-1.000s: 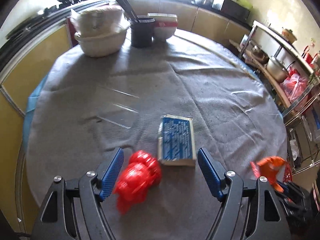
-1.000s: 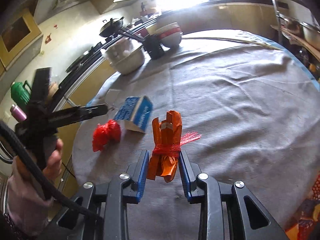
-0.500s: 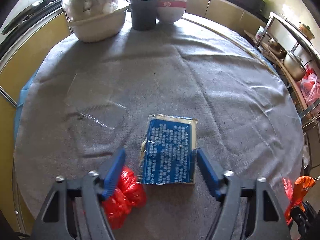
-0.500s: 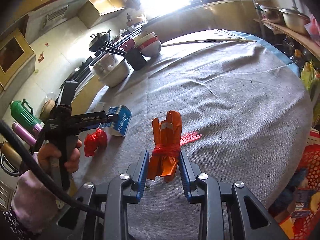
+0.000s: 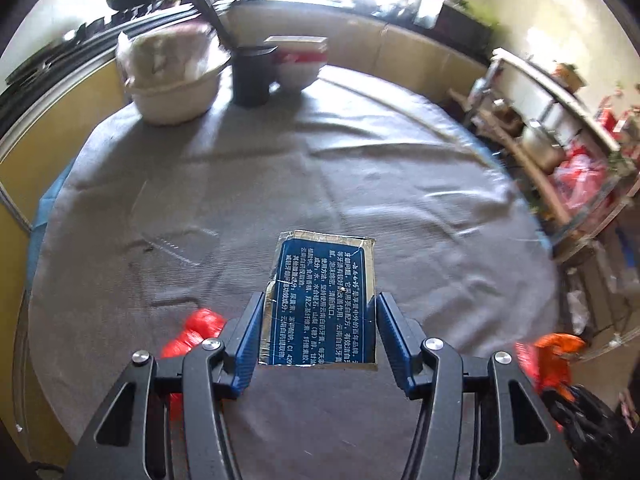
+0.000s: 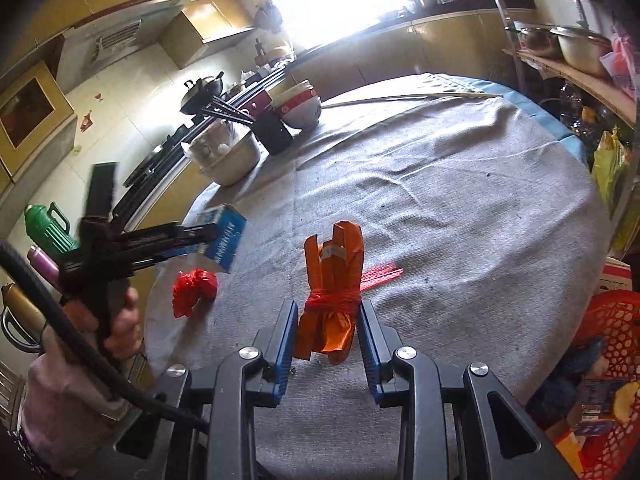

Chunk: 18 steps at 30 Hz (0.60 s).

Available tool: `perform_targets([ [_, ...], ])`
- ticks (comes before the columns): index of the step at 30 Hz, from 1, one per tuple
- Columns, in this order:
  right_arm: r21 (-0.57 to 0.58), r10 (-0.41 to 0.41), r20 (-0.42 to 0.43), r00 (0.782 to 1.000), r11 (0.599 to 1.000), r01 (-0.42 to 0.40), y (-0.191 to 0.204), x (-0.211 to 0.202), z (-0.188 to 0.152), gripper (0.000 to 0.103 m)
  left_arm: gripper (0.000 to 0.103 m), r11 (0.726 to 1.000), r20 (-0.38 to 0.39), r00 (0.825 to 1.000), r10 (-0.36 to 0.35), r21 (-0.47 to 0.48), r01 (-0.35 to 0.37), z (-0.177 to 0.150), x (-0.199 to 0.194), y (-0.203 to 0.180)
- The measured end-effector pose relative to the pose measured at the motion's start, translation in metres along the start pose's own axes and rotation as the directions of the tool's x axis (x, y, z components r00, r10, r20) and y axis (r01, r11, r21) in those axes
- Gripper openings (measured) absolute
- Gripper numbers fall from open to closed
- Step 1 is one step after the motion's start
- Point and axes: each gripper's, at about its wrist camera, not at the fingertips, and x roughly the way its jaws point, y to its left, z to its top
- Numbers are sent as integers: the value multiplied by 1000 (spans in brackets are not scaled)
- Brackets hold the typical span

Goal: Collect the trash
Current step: 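Carry the blue packet and orange wrapper over the red basket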

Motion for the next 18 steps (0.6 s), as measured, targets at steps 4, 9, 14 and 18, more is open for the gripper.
perform_targets([
  [4, 5, -6, 21, 1000, 1000, 6, -6, -12, -4, 32, 57, 998, 42, 998, -50, 51, 48, -10, -26, -26],
  [9, -5, -35, 44, 998, 999, 35, -14, -29, -8, 32, 57, 991, 76, 993, -86, 114, 77, -20, -48, -53],
  [14, -7, -61, 71, 996, 998, 61, -23, -46, -12, 32, 57, 978, 85, 991, -108, 188, 91, -34, -61, -83],
  [18, 10, -79, 85, 993, 997, 79, -34, -59, -17, 32, 57, 970, 65, 989, -133, 213, 116, -45, -63, -101],
])
